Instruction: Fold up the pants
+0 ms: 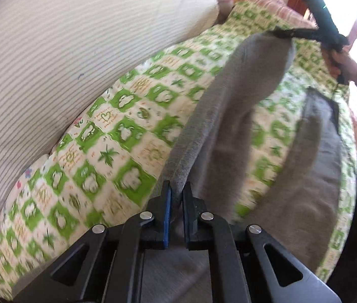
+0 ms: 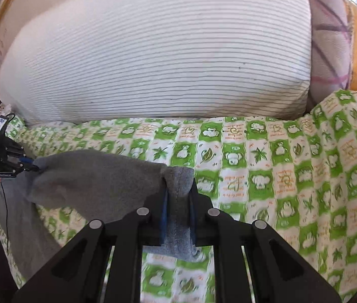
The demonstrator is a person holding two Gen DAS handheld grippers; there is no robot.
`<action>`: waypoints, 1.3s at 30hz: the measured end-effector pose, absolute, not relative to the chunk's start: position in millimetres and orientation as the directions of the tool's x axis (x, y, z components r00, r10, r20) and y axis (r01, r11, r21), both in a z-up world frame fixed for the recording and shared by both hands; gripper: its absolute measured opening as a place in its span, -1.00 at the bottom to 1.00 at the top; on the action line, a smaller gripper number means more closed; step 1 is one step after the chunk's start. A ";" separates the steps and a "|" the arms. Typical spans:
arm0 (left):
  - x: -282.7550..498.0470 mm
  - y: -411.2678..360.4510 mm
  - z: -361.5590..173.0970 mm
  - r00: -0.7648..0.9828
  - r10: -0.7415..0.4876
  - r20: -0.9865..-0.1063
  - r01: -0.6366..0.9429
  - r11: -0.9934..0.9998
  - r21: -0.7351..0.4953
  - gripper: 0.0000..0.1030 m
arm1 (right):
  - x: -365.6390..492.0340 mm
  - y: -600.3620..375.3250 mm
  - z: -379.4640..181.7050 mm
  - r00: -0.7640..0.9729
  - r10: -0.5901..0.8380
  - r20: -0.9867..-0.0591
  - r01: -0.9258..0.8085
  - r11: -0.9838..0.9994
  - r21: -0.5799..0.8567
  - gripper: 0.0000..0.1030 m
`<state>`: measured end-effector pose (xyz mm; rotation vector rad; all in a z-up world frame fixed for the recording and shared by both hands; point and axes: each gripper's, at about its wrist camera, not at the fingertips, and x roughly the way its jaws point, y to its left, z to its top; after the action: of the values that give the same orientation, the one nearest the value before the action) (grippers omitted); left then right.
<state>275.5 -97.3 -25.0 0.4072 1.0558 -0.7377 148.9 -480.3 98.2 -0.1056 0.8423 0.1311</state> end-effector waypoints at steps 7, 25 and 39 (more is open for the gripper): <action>203.0 -96.2 6.3 0.290 -0.435 -0.852 0.739 0.668 -0.089 -0.90 | 98.0 -496.4 100.5 0.676 0.149 -0.722 -0.168 0.985 0.047 -0.71; 109.4 -106.6 -23.9 0.214 -0.473 -0.855 0.732 0.657 -0.180 -0.90 | -3.8 -509.3 71.5 0.692 0.202 -0.693 -0.213 0.974 0.071 -0.71; 76.9 -108.6 -47.9 0.194 -0.486 -0.852 0.707 0.671 -0.222 -0.90 | -28.4 -496.0 61.9 0.715 0.123 -0.688 -0.234 0.970 -0.070 -0.70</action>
<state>76.9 -108.6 -47.9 0.2399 1.0881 -0.8474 -28.4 -496.0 61.9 -0.1557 0.7485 0.1984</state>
